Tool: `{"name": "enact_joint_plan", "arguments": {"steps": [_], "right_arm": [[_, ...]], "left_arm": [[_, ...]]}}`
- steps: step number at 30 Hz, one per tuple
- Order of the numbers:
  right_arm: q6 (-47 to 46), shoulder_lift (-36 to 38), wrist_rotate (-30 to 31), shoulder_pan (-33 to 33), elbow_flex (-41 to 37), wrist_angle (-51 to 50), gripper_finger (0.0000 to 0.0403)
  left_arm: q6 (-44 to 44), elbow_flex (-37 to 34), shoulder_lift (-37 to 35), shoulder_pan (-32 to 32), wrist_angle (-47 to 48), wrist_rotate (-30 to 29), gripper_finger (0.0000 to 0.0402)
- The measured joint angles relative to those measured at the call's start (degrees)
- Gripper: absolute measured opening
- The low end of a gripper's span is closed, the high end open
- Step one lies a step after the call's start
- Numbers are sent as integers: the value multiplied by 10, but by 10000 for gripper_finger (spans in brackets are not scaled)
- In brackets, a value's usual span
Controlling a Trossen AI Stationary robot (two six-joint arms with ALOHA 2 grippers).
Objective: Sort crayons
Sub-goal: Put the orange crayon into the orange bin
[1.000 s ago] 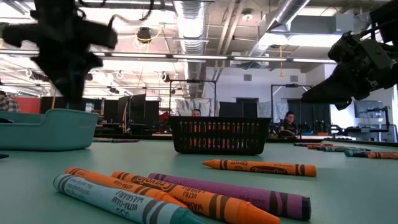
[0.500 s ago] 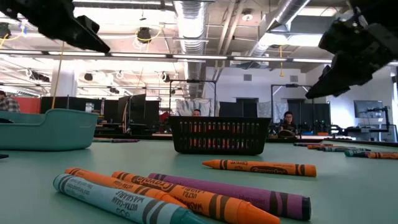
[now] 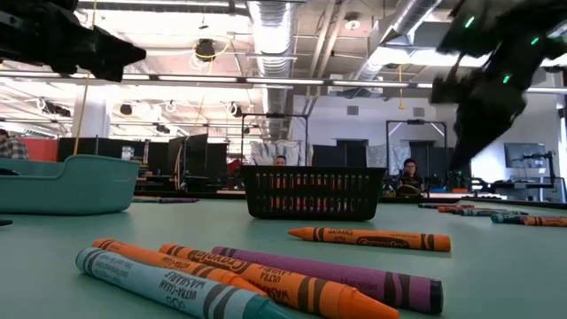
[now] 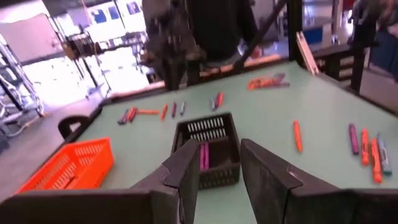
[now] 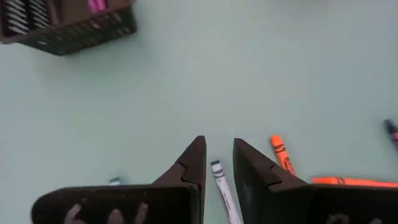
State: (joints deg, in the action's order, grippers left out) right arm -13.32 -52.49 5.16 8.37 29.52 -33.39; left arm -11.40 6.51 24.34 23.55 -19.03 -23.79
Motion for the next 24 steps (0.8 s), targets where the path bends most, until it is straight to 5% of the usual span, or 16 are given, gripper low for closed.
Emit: {"name": "enact_joint_plan", "arguments": {"steps": [6, 15, 24], "right_arm": [[35, -106, -8, 94, 13, -2, 74], [170, -209, -8, 121, 78, -56, 74], [230, -282, 12, 121, 102, -71, 74]], "left_arm": [[-6, -27, -93, 0, -2, 0, 106], [-10, -59, -228, 0, 28, -3, 106], [11, -59, -240, 0, 65, -7, 106]]}}
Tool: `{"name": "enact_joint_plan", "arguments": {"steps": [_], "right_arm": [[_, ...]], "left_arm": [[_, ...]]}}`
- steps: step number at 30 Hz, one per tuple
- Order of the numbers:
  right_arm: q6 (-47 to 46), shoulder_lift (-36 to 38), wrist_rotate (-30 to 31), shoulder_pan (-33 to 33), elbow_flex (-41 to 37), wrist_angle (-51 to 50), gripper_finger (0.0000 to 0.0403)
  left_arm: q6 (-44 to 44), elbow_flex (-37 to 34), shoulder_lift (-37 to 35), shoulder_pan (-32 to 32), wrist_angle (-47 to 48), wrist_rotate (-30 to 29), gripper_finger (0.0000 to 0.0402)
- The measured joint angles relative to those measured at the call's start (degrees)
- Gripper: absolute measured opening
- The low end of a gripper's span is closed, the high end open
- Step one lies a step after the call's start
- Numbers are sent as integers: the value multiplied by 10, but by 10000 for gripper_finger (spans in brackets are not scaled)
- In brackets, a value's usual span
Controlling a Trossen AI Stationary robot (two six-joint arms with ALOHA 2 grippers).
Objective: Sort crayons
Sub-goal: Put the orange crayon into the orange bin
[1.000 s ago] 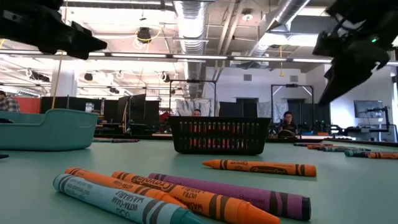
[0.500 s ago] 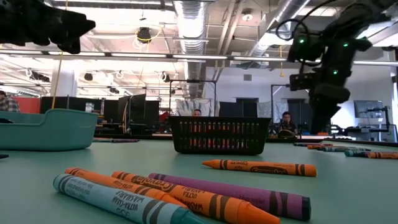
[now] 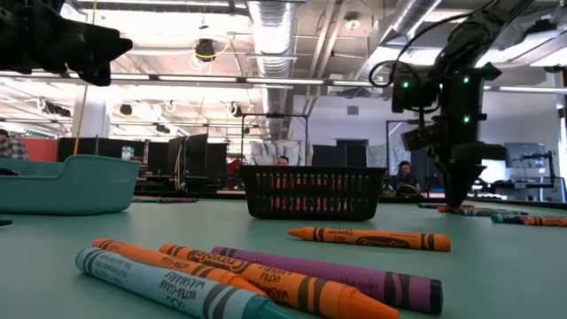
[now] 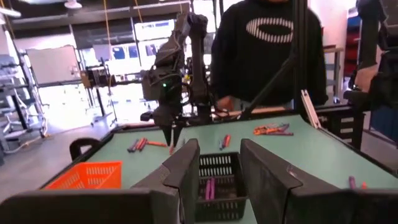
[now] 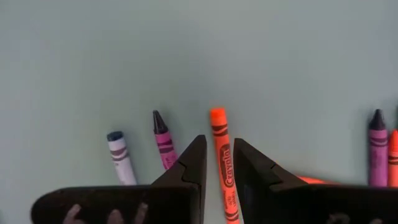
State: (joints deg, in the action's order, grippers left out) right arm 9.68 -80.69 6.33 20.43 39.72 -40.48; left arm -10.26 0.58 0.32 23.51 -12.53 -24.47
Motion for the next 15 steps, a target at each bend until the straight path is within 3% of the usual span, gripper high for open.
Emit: {"name": "enact_joint_plan", "arguments": {"steps": [9, 15], "right_arm": [[22, -64, 10, -1, 5, 7, 70], [35, -51, 11, -1, 2, 16, 22]], "left_arm": [[5, 0, 0, 0, 1, 1, 106], [15, -1, 0, 0, 12, 1, 106]]}}
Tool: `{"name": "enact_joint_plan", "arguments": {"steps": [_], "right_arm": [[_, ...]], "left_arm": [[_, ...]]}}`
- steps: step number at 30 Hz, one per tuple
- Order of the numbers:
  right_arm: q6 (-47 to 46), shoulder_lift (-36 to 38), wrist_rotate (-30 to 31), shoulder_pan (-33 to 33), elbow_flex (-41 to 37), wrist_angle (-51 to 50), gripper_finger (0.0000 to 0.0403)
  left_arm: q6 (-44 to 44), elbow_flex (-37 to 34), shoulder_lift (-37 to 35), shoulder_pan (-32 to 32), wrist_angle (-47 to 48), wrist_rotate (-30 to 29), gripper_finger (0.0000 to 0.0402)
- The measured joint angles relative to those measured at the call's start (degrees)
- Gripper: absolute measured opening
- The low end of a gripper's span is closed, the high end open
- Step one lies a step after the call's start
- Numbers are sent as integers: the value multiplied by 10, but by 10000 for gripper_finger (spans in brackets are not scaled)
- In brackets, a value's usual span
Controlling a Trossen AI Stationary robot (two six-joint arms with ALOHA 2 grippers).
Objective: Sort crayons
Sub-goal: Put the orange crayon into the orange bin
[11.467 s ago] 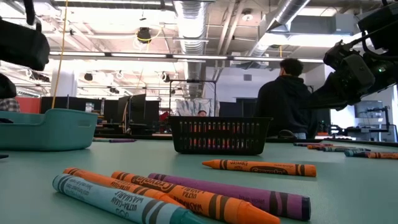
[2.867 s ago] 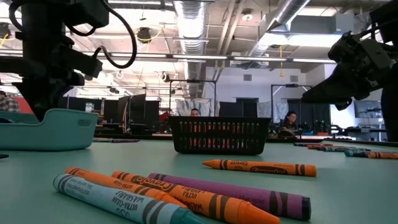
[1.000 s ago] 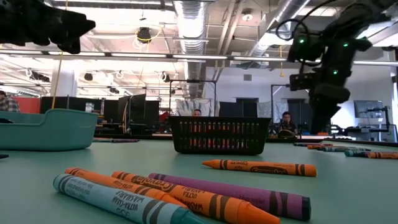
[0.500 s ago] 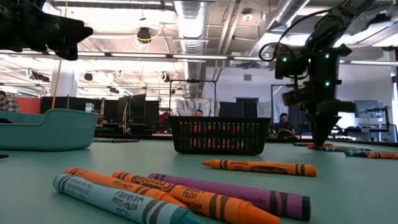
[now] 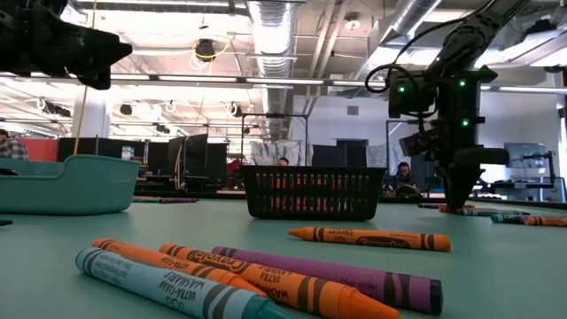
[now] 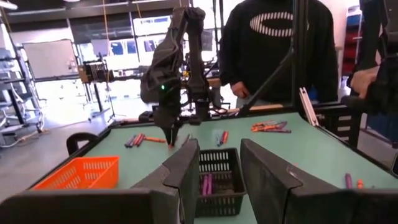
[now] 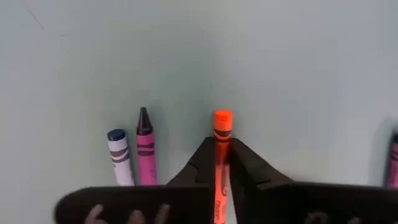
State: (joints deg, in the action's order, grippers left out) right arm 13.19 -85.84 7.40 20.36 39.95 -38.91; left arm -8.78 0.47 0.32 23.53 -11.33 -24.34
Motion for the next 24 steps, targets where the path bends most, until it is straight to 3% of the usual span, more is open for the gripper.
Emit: {"name": "enact_joint_plan", "arguments": {"steps": [15, 19, 24], "right_arm": [[-11, 84, 1, -9, 56, 70, 2], [-8, 62, -40, -8, 81, 186, 2], [6, -12, -43, -8, 143, 255, 1]], "left_arm": [[12, -1, 0, 0, 17, 1, 106], [11, -1, 0, 0, 16, 1, 106], [18, -1, 0, 0, 16, 3, 106]]}}
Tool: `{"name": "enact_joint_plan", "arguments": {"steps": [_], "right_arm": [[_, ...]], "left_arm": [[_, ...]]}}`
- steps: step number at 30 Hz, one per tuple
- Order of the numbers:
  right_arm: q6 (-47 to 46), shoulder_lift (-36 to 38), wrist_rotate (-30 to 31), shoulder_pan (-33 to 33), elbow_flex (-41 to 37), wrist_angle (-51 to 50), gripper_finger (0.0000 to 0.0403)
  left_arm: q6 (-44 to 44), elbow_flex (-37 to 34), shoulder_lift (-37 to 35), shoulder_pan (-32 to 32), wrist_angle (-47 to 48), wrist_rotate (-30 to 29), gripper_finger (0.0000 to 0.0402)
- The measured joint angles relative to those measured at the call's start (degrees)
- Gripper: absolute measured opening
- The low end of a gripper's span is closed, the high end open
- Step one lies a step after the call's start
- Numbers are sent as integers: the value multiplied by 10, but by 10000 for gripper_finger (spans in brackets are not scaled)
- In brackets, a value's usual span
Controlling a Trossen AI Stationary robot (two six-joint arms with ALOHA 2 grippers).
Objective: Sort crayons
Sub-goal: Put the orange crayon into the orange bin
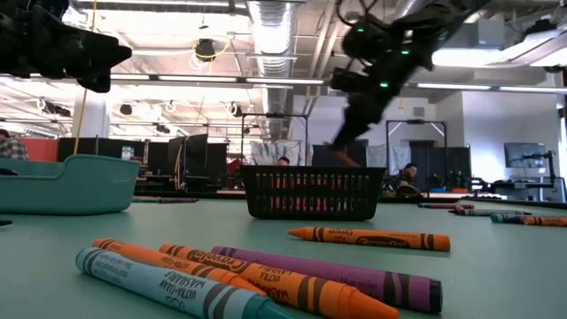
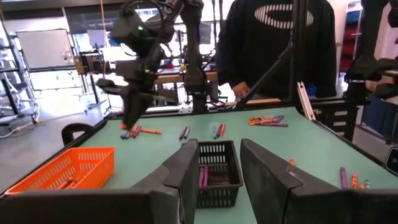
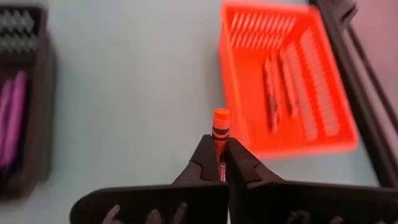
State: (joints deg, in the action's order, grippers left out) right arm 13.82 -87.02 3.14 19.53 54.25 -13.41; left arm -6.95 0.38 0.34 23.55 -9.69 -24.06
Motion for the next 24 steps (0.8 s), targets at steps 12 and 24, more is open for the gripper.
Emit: {"name": "enact_joint_plan", "arguments": {"steps": [12, 24], "right_arm": [[47, -188, 47, 4, 208, -33, 1], [61, -276, 73, 39, 329, -144, 18]], "left_arm": [[-10, 0, 0, 0, 0, 14, 106], [-23, 0, 0, 0, 0, 28, 106]]}}
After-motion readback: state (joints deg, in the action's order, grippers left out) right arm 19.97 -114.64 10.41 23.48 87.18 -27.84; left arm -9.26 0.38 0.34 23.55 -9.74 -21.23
